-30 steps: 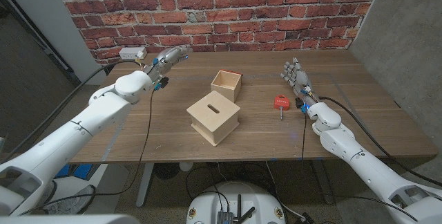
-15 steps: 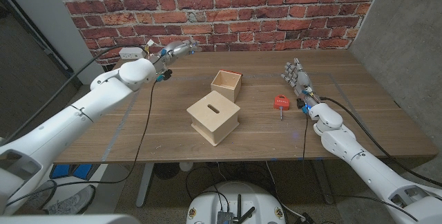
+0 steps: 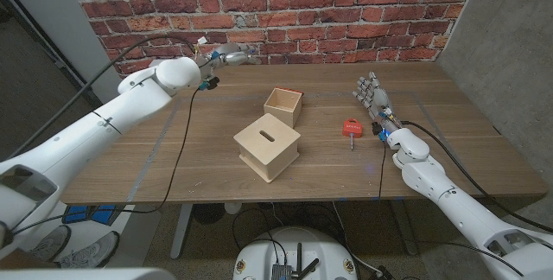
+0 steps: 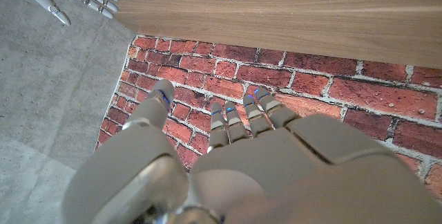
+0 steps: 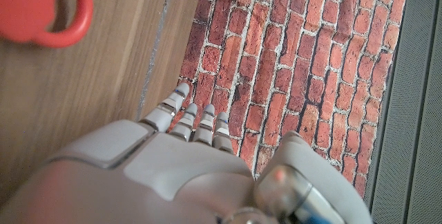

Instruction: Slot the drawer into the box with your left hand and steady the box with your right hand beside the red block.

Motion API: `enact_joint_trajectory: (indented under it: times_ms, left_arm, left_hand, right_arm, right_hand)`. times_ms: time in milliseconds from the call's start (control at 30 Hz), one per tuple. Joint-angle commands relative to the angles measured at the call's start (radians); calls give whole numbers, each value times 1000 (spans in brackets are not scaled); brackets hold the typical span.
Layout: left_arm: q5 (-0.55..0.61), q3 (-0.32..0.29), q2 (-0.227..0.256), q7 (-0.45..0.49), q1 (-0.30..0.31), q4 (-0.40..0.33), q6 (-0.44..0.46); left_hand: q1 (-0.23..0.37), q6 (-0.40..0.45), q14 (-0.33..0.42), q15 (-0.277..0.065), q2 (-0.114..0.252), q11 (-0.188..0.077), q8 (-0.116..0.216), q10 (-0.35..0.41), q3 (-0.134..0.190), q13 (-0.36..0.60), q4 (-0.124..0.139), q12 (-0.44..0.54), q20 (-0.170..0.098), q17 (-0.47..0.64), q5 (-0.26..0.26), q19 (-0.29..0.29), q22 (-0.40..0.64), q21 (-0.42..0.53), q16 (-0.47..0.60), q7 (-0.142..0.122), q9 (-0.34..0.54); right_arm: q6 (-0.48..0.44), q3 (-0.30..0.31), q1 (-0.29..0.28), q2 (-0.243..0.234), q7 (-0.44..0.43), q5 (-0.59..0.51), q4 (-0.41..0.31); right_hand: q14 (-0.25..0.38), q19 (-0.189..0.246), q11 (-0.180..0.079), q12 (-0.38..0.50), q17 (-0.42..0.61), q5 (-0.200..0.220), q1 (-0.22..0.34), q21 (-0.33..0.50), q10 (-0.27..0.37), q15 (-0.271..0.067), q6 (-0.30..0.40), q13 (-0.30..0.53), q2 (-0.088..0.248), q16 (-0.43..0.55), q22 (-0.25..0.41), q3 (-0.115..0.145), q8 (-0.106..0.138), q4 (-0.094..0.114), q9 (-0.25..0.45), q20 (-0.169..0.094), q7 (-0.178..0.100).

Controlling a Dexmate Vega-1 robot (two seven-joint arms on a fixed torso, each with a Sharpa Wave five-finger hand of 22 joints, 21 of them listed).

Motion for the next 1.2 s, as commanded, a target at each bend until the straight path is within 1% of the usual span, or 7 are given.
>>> enact_joint_trajectory:
  times_ms: [33,200,300,400,800,967,1200]
  left_arm:
    - [140,92,-13,-157,-134,14,46]
    - [183,123,-26,-224,-182,37,39]
    - [202,142,-39,-263,-211,69,9]
    - [246,172,-51,-311,-248,92,-4]
    - [363,223,-103,-403,-333,159,-70]
    - [419,252,-119,-453,-373,178,-103]
    - [477,263,-137,-482,-395,189,-135]
  left_hand:
    - [23,-2,17,-74,-10,-5,-4,16,1,1,-3,1,4,4,7,-10,1,-2,6,-13,5]
    - [45,-12,28,-73,-18,-4,-8,18,1,2,-2,-2,8,4,8,-19,1,-3,6,-8,5]
    - [67,4,35,-71,-26,-3,-2,30,2,2,-2,0,10,4,8,-22,1,-1,4,10,6]
    - [87,19,49,-71,-33,3,3,41,1,2,-1,0,9,4,8,-16,2,2,5,21,6]
    - [148,37,86,-96,-63,-16,7,68,-7,2,0,-2,6,3,7,-28,1,0,7,3,7]
    - [176,20,88,-100,-80,-23,-1,70,-13,1,0,-7,13,3,8,-47,1,-3,1,2,6]
    - [212,22,103,-119,-106,-37,1,91,-19,1,-1,-6,19,3,4,-79,1,-8,2,-5,6]
  right_arm:
    - [-2,-1,7,3,8,4,8]
    - [6,0,7,2,15,4,9]
    - [9,-2,8,2,17,2,11]
    - [8,-4,9,1,14,-3,11]
    - [2,-4,3,7,8,4,2]
    - [4,-1,-2,11,7,10,-1]
    - [-1,1,-13,6,0,13,-19]
  right_hand:
    - [7,3,-5,9,-1,6,10,8,1,-13,5,2,16,4,5,9,5,-4,2,-8,-2]
    - [7,3,-5,9,-3,6,10,8,2,-13,6,2,16,4,5,10,5,-4,2,-7,-1]
    - [5,2,-5,9,-4,6,9,7,1,-17,5,2,15,4,5,11,5,-4,2,-8,-1]
    - [11,1,-21,11,-6,5,8,7,6,-31,7,2,14,6,5,13,6,-5,2,-18,-3]
    - [16,-10,-23,9,-15,5,11,4,8,-35,1,1,14,7,4,20,4,-9,1,-28,6]
    - [10,-20,-22,8,-20,4,8,2,6,-21,-4,1,13,4,5,23,2,-9,1,-8,6]
    - [9,-20,-22,7,-22,4,7,3,4,-17,-4,1,13,4,5,25,2,-9,0,-7,7]
